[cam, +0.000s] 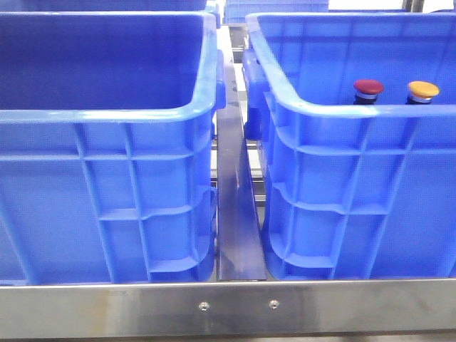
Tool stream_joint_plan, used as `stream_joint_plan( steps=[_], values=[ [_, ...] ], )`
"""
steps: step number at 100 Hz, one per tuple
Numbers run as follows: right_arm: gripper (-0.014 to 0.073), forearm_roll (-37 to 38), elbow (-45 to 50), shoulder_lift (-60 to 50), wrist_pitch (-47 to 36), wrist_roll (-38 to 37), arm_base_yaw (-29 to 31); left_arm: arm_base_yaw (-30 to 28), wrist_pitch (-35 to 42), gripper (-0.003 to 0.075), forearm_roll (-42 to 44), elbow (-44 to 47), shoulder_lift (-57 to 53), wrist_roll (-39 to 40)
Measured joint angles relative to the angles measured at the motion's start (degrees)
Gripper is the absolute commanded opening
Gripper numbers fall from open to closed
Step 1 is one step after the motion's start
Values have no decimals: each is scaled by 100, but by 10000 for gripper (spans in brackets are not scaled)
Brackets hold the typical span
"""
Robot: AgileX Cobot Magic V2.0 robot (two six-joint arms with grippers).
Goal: Pick red and yellow buttons and place in box
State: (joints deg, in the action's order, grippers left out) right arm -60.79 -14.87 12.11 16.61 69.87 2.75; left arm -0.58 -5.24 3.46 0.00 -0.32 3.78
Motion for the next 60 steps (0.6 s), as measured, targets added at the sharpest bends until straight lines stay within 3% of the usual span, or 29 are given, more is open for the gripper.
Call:
stream_joint_plan(
  steps=[60],
  values=[
    [-102,0,10,0,23,0,0,0,21,-20,2,-5,0,18]
  ],
)
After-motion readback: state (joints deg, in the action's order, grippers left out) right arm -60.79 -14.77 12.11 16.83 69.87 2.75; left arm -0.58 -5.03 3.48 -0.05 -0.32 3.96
